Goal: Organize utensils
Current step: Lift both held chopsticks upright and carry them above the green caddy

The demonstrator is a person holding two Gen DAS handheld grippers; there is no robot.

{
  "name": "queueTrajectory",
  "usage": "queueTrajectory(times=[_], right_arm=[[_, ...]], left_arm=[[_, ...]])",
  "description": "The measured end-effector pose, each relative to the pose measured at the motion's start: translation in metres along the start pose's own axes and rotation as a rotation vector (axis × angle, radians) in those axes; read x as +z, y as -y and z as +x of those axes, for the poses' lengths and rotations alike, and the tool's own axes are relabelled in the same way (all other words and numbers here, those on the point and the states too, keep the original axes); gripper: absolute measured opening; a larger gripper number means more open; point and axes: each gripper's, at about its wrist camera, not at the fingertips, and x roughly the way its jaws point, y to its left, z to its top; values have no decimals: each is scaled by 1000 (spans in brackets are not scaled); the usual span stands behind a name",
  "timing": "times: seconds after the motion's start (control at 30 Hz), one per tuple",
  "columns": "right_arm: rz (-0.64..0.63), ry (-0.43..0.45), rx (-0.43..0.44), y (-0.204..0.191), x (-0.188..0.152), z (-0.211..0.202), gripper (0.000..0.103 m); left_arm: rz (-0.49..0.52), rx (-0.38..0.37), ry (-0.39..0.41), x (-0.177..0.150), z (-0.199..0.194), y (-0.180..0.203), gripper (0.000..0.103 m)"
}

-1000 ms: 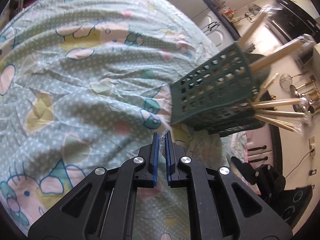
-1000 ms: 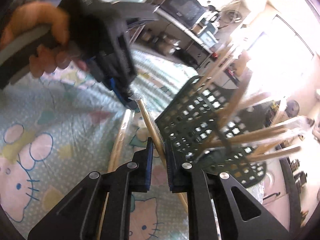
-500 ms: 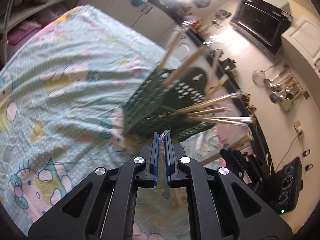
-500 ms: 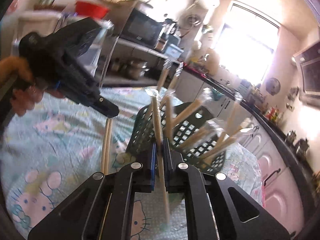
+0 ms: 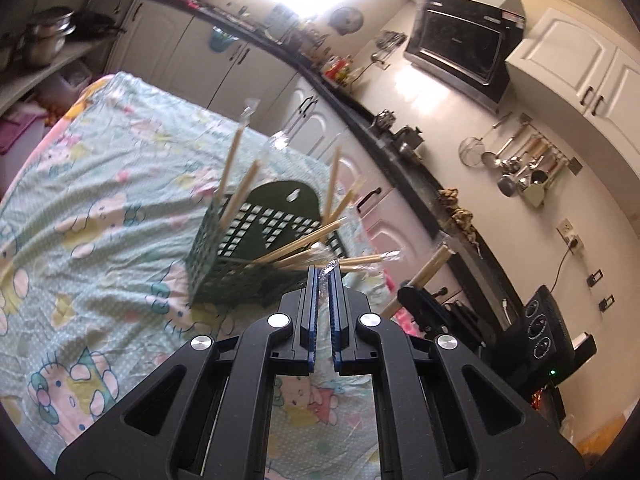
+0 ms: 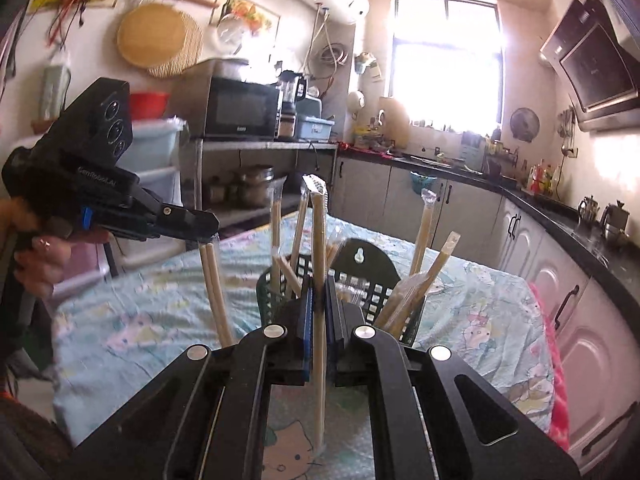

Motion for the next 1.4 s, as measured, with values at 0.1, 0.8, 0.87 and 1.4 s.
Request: queueTrajectory(times=[0.1, 0.8, 0.87, 1.4], right_arm=[[22, 31, 10, 3, 7, -7, 6], [81, 190, 12, 23, 76, -36, 6], [88, 208, 4, 25, 84, -38, 6], [85, 323, -34, 40, 138, -41, 6]], left_arm=[[24, -10, 14, 5, -5, 11, 2], [159, -27, 138, 50, -49, 60, 2], [173, -28, 156, 56, -55, 65, 2], [250, -8, 280, 105, -71, 103, 2]])
